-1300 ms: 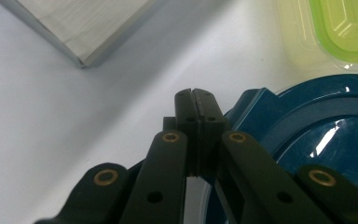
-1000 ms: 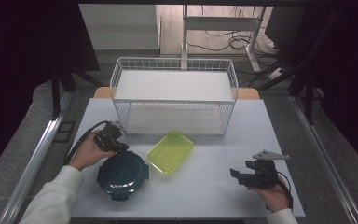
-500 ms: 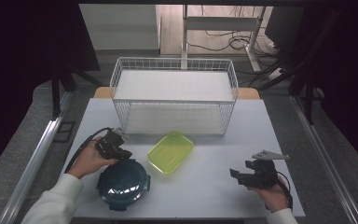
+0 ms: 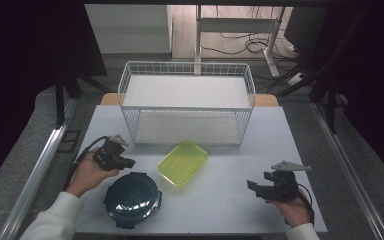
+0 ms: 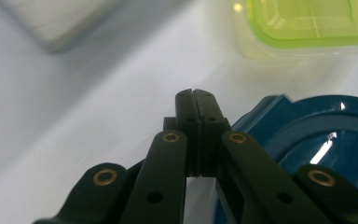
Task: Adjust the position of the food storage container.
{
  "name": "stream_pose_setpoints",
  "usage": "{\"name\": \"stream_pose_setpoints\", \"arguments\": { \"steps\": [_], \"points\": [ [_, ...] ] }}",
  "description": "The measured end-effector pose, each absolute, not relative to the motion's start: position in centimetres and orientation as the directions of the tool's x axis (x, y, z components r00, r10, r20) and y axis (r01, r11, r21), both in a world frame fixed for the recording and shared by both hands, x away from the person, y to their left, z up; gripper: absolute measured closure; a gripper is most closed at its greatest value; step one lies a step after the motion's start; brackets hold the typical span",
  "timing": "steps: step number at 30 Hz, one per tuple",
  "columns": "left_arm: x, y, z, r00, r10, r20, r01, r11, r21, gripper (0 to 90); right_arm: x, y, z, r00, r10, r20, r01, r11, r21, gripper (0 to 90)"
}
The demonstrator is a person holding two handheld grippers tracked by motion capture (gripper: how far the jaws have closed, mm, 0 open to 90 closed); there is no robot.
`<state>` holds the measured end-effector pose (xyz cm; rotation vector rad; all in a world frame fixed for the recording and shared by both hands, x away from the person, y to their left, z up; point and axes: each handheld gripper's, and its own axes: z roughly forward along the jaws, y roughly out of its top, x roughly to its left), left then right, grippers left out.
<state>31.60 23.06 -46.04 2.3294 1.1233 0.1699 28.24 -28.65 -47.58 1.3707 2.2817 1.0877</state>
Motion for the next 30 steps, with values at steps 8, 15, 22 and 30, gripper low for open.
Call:
{"name": "stream_pose_setpoints", "arguments": {
  "steps": [8,15,22,30],
  "points": [
    [26.8,27.5,-46.5,0.548,0.824,-0.143,0.752,-0.410,0.516,90.0,28.2,-28.7,-47.4,-0.516,0.844,0.145,0.645,0.271,0.715,23.2],
    [23.8,29.4,-48.5,0.491,0.848,-0.199,0.795,-0.343,0.501,90.0,28.3,-28.4,-47.5,-0.526,0.838,0.143,0.641,0.280,0.714,23.1],
    [23.2,28.9,-50.0,0.487,0.824,-0.289,0.819,-0.316,0.480,90.0,28.4,-28.3,-47.5,-0.528,0.837,0.140,0.639,0.284,0.715,22.9],
    [22.8,28.7,-50.5,0.488,0.808,-0.331,0.825,-0.303,0.477,90.0,28.4,-28.5,-47.5,-0.518,0.844,0.141,0.646,0.277,0.711,22.9]
  ]
}}
